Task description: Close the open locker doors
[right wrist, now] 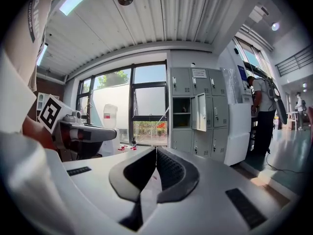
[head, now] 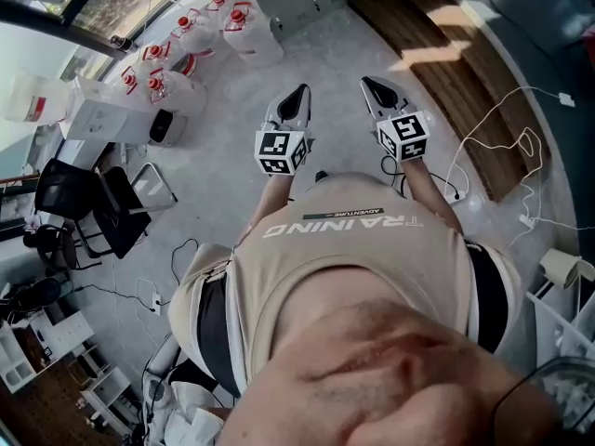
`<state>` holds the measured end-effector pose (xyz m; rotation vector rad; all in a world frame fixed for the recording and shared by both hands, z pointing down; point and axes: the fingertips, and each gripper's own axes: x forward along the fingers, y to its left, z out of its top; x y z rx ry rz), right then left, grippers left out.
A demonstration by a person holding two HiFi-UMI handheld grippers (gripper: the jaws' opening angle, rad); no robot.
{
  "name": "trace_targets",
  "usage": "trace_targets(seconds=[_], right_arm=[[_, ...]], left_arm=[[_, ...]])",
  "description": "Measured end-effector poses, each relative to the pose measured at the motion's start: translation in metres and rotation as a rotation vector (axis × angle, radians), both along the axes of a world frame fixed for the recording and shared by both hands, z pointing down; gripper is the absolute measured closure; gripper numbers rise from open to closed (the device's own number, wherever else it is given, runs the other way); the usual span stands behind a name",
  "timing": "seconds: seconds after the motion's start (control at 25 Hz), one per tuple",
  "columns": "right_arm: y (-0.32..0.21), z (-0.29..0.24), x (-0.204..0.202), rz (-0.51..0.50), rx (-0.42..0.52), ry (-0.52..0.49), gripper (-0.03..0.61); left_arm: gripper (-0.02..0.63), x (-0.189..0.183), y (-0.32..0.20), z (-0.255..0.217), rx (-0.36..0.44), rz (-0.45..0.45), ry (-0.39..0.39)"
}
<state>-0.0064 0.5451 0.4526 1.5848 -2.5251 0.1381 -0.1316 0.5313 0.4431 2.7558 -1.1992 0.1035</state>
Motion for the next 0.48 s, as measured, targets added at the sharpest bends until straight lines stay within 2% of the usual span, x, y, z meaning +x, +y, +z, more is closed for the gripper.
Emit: trace_targets(seconds=[0.08,0.2,0.32,0.48], right_arm=[[-0.005,0.004,-0.006,-0.007,-0.012,0.01,0.564],[-0.011,0.014,-0.011,-0.014,-0.032,0.022,0.563],[-0.015,0.029,-0.01,0.018,-0.059,0.019,0.563],[-0.03,0.049,0.01,0.071,-0.116,0.002,0.563]], left_arm=[[0.614,-0.005,-0.005,0.006,0.004,0.002,-0.027],[0.614,0.0,-0.011,0.02,0.044,0.041,-0.131],[0.614,0.003,-0.024,0.029,-0.01,0.07,-0.083],[0.614,0.017,-0.048,0.041,-0.036,0.07,-0.11]])
